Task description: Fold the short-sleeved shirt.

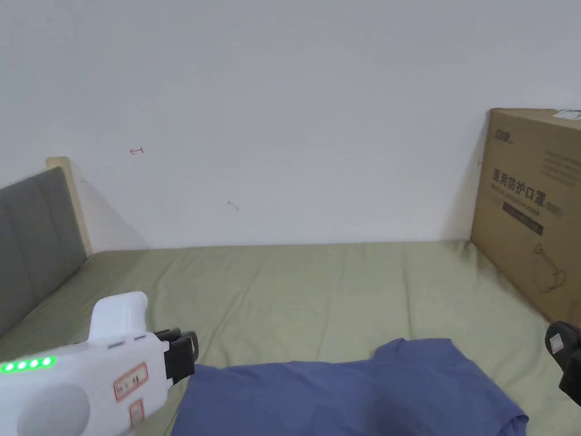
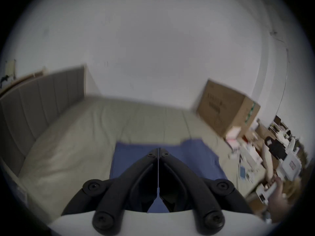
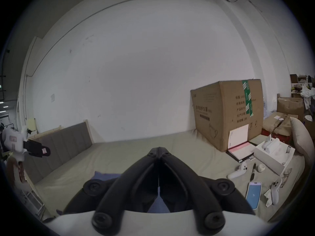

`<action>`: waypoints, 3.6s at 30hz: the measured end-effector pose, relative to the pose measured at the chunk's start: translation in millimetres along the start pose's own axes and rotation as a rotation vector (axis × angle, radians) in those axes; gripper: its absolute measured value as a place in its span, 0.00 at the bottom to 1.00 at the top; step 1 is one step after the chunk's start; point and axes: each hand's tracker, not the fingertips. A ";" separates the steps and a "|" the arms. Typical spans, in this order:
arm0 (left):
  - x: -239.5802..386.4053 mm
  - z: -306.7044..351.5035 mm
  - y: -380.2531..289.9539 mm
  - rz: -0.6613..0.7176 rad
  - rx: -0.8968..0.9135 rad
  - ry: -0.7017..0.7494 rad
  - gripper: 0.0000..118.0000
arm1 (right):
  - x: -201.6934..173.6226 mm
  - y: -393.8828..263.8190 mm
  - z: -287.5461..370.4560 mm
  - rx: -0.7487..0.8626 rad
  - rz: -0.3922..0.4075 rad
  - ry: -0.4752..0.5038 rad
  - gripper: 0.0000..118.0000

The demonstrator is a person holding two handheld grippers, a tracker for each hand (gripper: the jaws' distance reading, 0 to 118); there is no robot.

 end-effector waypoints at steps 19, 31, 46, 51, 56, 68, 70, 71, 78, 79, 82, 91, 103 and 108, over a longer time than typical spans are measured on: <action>-112.4 -98.8 -207.7 -0.016 -0.719 0.231 0.82 | 11.1 -47.7 0.5 -0.303 0.053 0.018 0.00; -63.7 -51.0 -177.6 -0.004 -0.430 0.116 0.03 | 44.4 -75.9 2.9 -0.539 0.031 -0.015 0.00; -70.8 -49.7 -161.3 0.080 -0.529 0.178 0.03 | 99.3 -188.7 -33.4 -1.258 0.043 -0.151 0.79; -77.0 -54.9 -177.8 0.082 -0.571 0.176 0.03 | 92.2 -171.1 -23.7 -1.213 0.107 -0.122 0.13; -85.6 -53.9 -183.0 0.117 -0.578 0.160 0.03 | 100.5 -160.6 -12.6 -1.176 0.016 -0.077 0.04; -99.5 -29.8 -152.4 0.290 -0.447 0.020 0.03 | 111.7 -90.2 5.1 -0.860 -0.250 0.013 0.04; -99.4 -32.3 -138.6 0.309 -0.401 -0.002 0.03 | 111.2 -75.7 -5.9 -0.833 -0.269 0.023 0.04; -98.9 -37.4 -130.5 0.323 -0.384 -0.012 0.03 | 106.5 -68.6 -12.9 -0.823 -0.273 0.028 0.04; -110.0 -123.6 -67.9 0.425 -0.381 0.002 0.03 | 116.2 -59.8 -131.0 -0.830 -0.404 0.025 0.04; -113.0 -140.0 -62.6 0.436 -0.381 -0.004 0.03 | 118.6 -64.5 -151.9 -0.837 -0.411 0.016 0.04; -119.7 -183.8 -56.7 0.465 -0.388 0.011 0.03 | 122.5 -83.7 -203.7 -0.849 -0.462 -0.020 0.04; -135.0 -228.5 -80.0 0.520 -0.366 0.070 0.89 | 136.6 -148.2 -254.3 -0.792 -0.583 -0.179 0.90; -72.0 -95.1 -58.5 0.090 0.131 0.083 0.88 | 67.9 -56.6 -123.5 -0.490 -0.255 -0.019 0.90; -44.7 -46.6 -82.4 -0.013 0.252 0.128 0.11 | 20.6 -47.2 -46.6 -0.238 -0.090 0.130 0.44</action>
